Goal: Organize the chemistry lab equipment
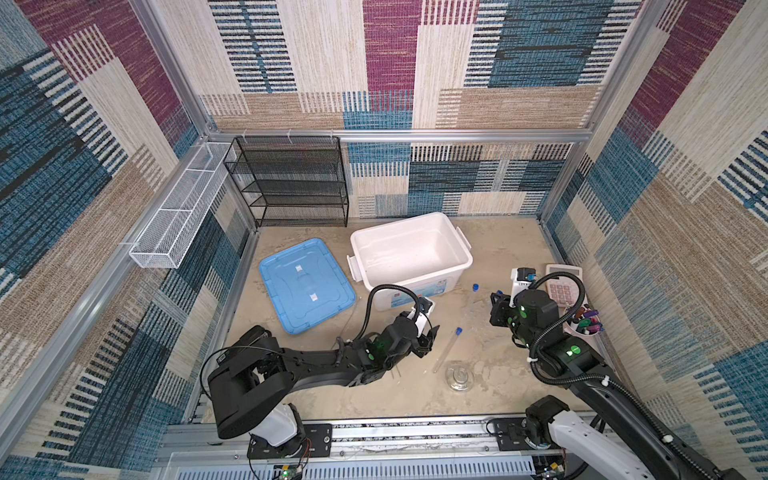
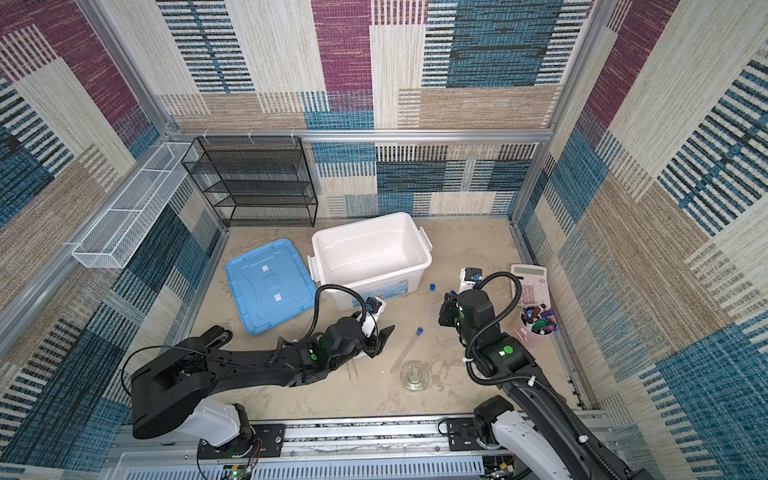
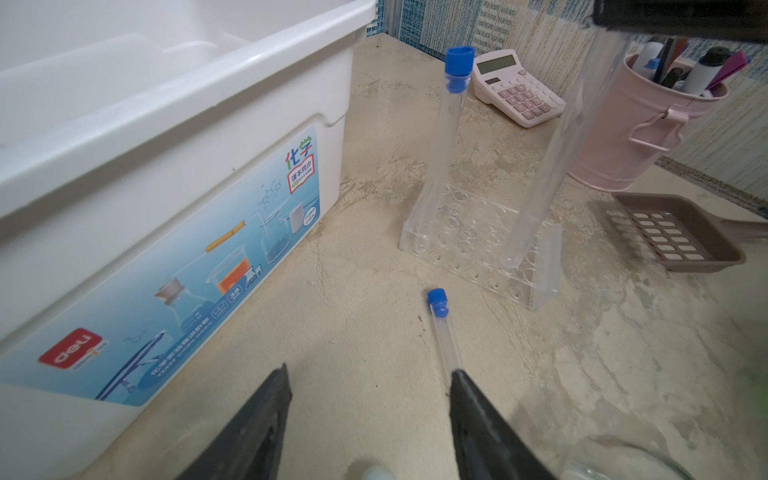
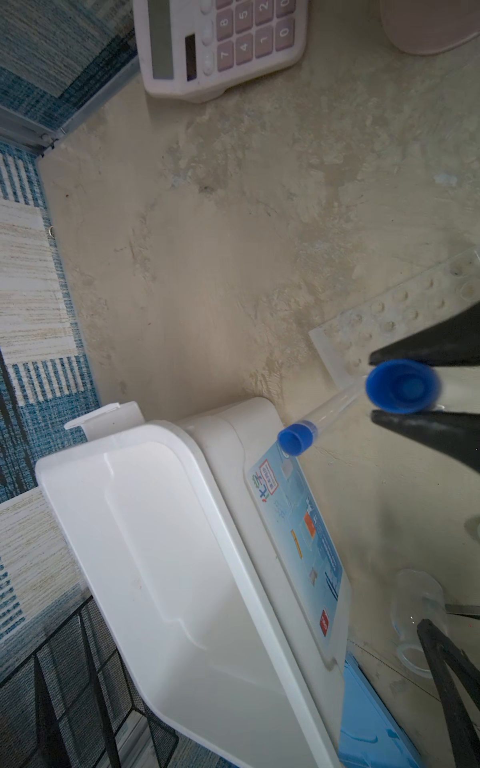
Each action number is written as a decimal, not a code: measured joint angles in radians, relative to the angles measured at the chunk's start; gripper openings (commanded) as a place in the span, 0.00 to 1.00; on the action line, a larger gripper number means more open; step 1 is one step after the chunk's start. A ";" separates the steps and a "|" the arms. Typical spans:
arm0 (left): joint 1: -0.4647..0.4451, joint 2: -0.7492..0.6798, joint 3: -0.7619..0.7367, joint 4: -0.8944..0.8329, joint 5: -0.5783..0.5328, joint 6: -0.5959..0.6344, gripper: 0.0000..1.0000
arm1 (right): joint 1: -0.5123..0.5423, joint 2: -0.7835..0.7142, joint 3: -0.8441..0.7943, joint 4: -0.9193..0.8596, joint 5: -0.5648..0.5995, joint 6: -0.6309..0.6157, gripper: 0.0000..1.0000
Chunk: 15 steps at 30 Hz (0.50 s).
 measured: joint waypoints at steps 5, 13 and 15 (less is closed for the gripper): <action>0.000 0.016 0.026 -0.044 0.000 -0.003 0.63 | 0.001 0.001 -0.029 0.045 0.027 -0.015 0.14; 0.000 0.051 0.065 -0.093 0.005 -0.020 0.62 | 0.008 -0.016 -0.097 0.146 0.058 -0.028 0.14; 0.000 0.057 0.071 -0.094 0.005 -0.020 0.62 | 0.014 -0.014 -0.107 0.167 0.065 -0.032 0.14</action>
